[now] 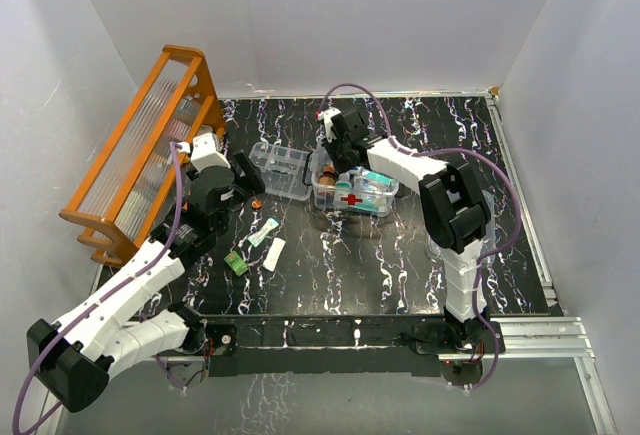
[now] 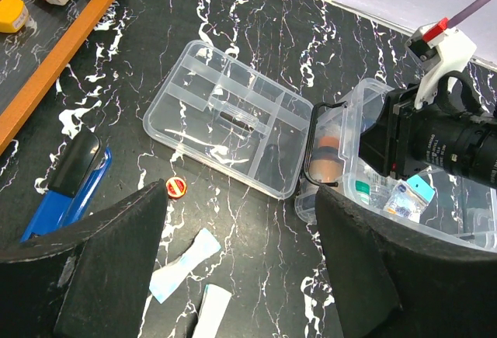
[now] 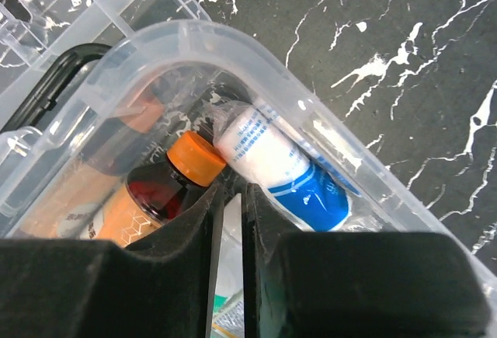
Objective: Organize the medicine kit
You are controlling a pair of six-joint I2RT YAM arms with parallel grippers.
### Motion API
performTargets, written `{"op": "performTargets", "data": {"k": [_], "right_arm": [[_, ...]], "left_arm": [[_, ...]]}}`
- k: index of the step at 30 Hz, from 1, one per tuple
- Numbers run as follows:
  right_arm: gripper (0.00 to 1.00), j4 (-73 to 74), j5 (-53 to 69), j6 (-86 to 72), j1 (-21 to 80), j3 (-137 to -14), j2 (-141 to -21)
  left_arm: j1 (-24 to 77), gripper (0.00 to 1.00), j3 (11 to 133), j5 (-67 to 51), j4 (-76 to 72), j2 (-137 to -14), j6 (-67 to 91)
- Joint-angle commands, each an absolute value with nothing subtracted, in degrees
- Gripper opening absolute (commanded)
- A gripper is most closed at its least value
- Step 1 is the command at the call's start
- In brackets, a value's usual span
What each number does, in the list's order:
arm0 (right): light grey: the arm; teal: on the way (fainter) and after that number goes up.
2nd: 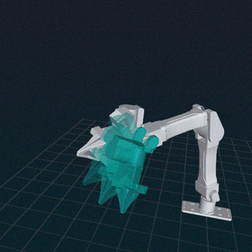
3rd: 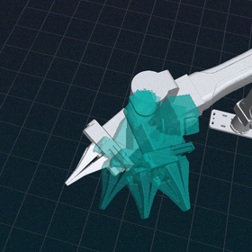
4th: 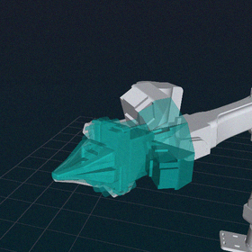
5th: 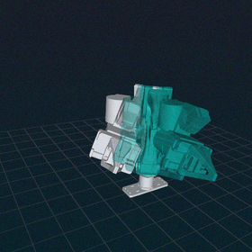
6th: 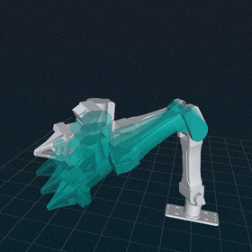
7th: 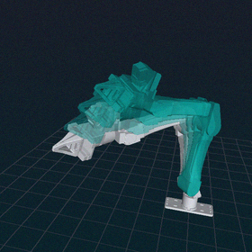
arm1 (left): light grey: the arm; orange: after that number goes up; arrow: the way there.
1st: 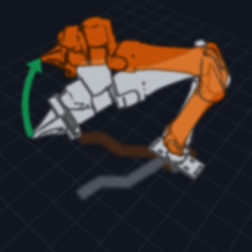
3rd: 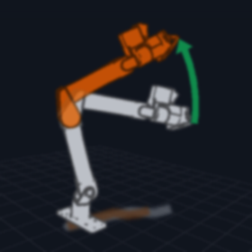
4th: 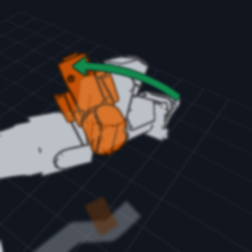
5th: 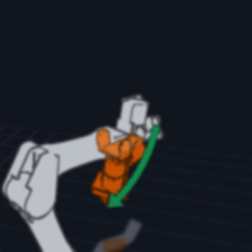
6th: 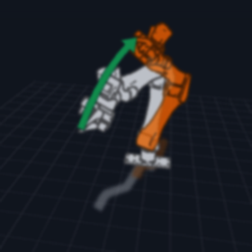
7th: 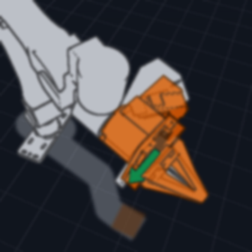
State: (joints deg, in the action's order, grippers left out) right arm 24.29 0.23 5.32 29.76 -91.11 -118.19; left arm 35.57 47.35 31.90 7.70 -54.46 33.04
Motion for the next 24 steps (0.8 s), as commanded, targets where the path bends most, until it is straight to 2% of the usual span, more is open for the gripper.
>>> {"op": "performTargets", "data": {"k": [1,6,11,24], "right_arm": [[0.13,15.5,1.2,-2.1,29.7,-89.6,-115.6],[0.12,15.2,1.5,-3.4,29.7,-89.7,-116.9],[0.14,18.0,8.4,0.4,29.8,-89.1,-116.9],[0.16,25.0,16.2,4.6,29.8,-88.9,-116.7]], "left_arm": [[35.3,0.75,47.2,32.0,6.7,-53.4,32.8],[35.3,0.75,47.1,32.1,6.8,-53.4,32.8],[35.3,0.75,46.9,31.9,6.8,-53.3,32.9],[35.4,0.75,47.6,30.7,6.0,-54.7,33.2]]}}
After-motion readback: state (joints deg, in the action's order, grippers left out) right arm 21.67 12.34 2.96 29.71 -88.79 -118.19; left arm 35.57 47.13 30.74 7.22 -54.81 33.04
